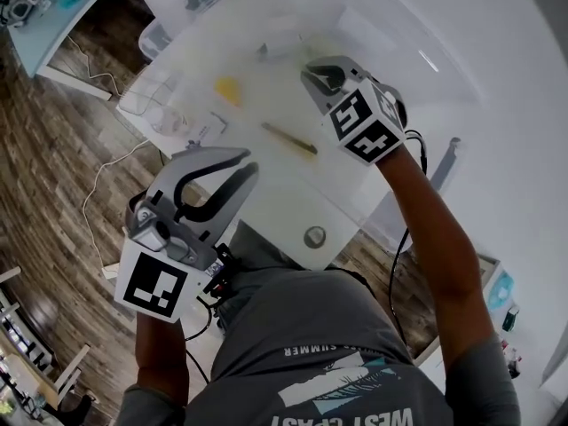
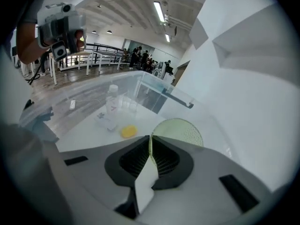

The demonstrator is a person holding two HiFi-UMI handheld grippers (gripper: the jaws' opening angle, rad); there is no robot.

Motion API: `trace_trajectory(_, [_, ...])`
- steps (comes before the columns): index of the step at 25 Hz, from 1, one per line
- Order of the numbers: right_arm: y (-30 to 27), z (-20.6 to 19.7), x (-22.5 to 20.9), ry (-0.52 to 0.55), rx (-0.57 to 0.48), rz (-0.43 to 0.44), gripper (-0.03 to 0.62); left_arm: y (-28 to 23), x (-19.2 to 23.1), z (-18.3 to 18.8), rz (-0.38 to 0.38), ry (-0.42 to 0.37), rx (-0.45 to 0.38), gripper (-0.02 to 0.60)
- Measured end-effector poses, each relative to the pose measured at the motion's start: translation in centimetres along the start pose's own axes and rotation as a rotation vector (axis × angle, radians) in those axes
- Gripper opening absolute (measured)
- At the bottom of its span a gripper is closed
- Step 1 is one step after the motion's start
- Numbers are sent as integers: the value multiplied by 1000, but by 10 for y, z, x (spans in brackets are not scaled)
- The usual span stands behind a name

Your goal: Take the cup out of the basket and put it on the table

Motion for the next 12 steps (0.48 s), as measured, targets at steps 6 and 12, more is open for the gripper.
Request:
trace_trajectory(6, [51, 30, 19, 11, -91, -38, 32, 8, -14, -2, 2, -8, 21, 46])
trace_trajectory(12, [98, 56, 40, 16, -176, -73, 32, 16, -27, -4, 14, -14, 38, 46])
Point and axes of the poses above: the fingertips, and each gripper's own axes: y backward along the fingers, x to its left, z out of its top, the point moved 2 cm from there along y, backward along the fingers, and after that the axes turned 3 degrees about -x, right-handed, at the moved point
